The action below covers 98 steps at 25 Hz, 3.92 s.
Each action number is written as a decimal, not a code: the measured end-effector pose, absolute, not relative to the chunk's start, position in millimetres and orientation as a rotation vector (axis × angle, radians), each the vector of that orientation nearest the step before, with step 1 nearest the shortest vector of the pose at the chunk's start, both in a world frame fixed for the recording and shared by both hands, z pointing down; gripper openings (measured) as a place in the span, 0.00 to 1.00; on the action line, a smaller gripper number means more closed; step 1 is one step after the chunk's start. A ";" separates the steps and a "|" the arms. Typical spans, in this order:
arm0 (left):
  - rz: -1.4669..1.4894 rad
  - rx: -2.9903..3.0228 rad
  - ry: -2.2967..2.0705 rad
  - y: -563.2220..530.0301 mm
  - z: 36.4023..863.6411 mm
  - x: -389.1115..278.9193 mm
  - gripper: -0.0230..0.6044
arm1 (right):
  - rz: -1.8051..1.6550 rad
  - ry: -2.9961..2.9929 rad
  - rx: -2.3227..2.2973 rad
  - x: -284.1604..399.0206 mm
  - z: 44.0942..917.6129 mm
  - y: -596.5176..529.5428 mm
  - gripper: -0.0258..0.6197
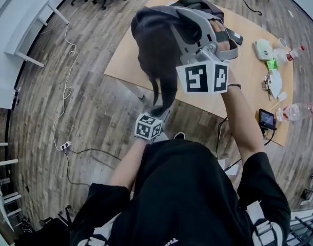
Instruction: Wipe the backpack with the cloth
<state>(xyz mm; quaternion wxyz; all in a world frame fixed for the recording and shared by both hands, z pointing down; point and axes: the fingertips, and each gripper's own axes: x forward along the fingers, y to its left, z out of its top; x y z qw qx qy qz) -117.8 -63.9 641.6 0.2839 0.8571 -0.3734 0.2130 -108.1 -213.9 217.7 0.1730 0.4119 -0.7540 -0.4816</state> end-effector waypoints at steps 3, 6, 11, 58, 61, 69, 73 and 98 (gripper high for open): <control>0.535 2.279 -0.992 -63.0 642.7 -113.4 0.12 | -1.345 -2.154 1.082 -114.6 230.4 -221.3 0.17; 0.529 2.267 -0.984 -62.4 645.2 -113.9 0.12 | -1.379 -2.146 1.072 -112.6 253.3 -206.9 0.17; 0.498 2.278 -0.963 -62.1 640.6 -116.3 0.12 | -1.155 -2.151 0.845 -115.2 356.4 -184.6 0.17; 0.428 2.334 -0.875 -38.2 635.2 -101.2 0.11 | -0.980 -2.357 1.040 -111.4 323.2 -195.1 0.17; 0.410 2.321 -0.893 -42.8 631.9 -104.0 0.11 | -0.889 -2.330 0.854 -120.2 389.8 -178.3 0.17; 0.374 2.235 -0.982 -57.4 632.3 -121.9 0.11 | -0.533 -2.261 0.376 -135.3 567.4 -93.6 0.17; 0.389 2.203 -1.002 -55.4 639.6 -131.2 0.11 | -0.402 -2.289 0.275 -142.2 597.0 -58.1 0.17; 0.304 2.298 -0.883 -43.8 627.2 -102.9 0.11 | -1.227 -2.057 1.079 -107.9 279.5 -225.0 0.17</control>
